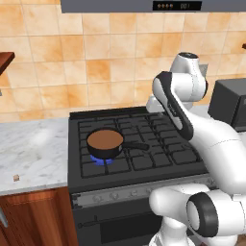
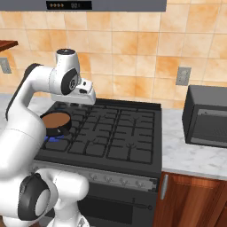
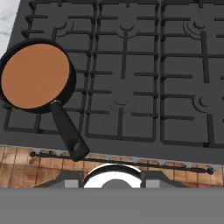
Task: Pick up the sugar cube(s) and place them in the saucepan with hot chocolate.
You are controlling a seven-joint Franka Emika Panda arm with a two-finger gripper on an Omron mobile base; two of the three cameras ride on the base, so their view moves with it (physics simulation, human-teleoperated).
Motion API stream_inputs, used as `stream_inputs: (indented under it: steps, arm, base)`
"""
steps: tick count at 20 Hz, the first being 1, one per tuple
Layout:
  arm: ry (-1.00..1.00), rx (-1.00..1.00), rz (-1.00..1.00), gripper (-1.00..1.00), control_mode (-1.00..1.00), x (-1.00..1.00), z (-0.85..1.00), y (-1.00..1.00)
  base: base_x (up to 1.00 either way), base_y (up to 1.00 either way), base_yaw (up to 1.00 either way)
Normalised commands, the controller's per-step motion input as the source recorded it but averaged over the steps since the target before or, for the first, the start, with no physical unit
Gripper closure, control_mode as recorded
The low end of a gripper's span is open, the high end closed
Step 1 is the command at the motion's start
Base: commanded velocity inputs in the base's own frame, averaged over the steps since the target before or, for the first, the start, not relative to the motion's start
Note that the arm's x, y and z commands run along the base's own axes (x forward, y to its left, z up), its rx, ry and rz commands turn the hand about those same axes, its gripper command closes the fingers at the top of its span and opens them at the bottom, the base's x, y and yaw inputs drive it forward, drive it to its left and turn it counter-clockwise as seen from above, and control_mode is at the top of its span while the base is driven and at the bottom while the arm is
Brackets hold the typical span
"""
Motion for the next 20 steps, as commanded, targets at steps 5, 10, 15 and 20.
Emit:
stream_inputs:
  steps: [5, 10, 15, 20]
  arm:
    - [-0.01, 0.00, 0.03, -1.00, -1.00, 0.00, -0.05, 0.51]
    - [0.00, 0.00, 0.19, -1.00, -1.00, -0.01, -0.05, 0.98]
    - [-0.02, -0.11, 0.27, -1.00, -1.00, -0.10, 0.00, 1.00]
    - [-0.03, -0.21, 0.31, -1.00, -1.00, -0.07, -0.04, 1.00]
  base:
    - [0.00, 0.00, 0.00]
    - [0.00, 0.00, 0.00]
    - [0.00, 0.00, 0.00]
    - [0.00, 0.00, 0.00]
